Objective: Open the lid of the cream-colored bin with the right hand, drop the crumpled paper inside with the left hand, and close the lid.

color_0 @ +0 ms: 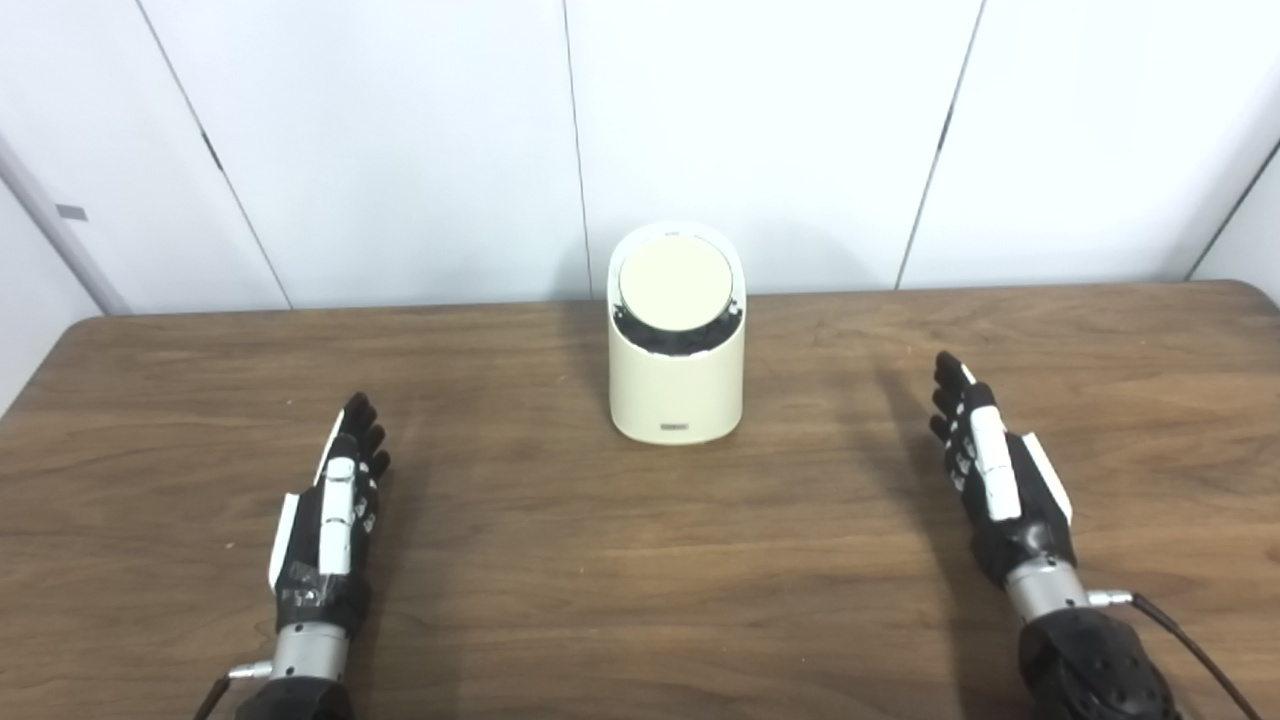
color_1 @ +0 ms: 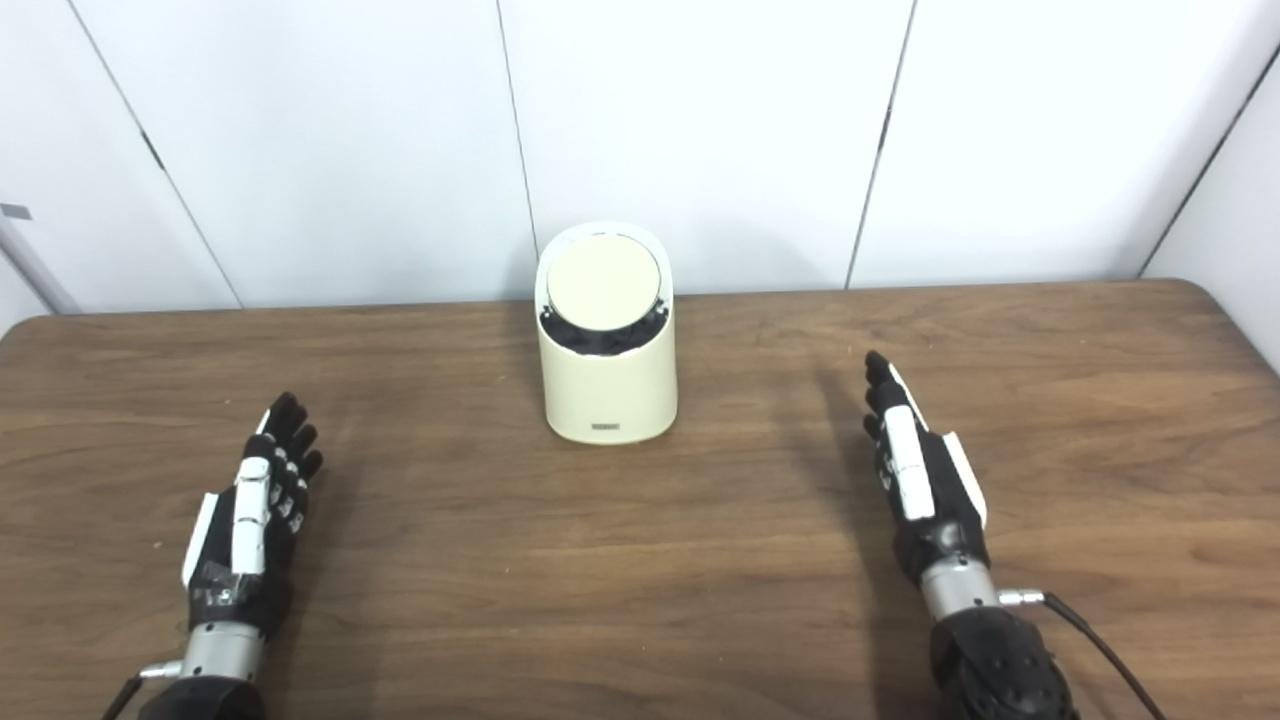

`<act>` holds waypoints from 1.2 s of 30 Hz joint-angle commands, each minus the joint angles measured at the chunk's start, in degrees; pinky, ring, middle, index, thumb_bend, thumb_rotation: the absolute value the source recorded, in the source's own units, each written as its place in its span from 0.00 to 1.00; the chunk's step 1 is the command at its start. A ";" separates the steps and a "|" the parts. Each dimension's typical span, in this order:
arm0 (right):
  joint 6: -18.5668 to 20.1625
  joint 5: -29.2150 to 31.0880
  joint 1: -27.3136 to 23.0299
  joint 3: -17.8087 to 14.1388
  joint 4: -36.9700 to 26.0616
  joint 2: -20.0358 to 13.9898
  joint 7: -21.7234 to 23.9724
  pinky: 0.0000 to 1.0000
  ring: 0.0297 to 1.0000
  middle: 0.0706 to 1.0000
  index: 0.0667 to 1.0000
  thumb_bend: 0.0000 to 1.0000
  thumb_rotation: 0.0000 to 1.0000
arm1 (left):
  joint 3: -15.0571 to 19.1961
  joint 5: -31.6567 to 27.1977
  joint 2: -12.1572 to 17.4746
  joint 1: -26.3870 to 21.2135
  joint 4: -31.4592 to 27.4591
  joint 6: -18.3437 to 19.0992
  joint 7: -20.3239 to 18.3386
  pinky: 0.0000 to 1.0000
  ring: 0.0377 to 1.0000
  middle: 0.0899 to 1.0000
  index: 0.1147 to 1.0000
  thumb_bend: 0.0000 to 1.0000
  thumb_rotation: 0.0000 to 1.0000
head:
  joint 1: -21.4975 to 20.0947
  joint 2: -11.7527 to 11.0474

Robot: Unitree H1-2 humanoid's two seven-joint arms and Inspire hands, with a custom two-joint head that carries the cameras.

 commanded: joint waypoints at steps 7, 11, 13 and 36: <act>-1.62 2.03 0.08 0.32 -2.14 0.61 -0.95 1.00 1.00 1.00 0.97 0.51 1.00 | 0.62 0.75 1.00 2.40 -0.33 -0.94 0.20 1.00 1.00 1.00 0.99 0.46 0.93 | 1.09 0.92; -2.04 2.00 0.25 0.46 -2.02 0.95 -1.52 1.00 1.00 1.00 0.96 0.50 1.00 | 0.93 0.37 1.32 2.58 -0.11 -1.53 -0.04 1.00 1.00 1.00 0.99 0.46 0.93 | 1.29 1.25; -2.65 1.99 0.36 0.61 -1.90 1.01 -1.52 1.00 1.00 1.00 0.96 0.49 1.00 | 1.11 0.48 1.39 2.58 -0.01 -1.32 0.16 1.00 1.00 1.00 0.99 0.48 0.92 | 1.41 1.38; -6.94 3.19 -1.01 0.82 2.63 0.38 -1.61 1.00 1.00 1.00 0.96 0.54 1.00 | 1.26 1.29 1.60 0.80 5.83 -5.92 0.15 1.00 1.00 1.00 0.98 0.46 0.94 | 1.56 1.56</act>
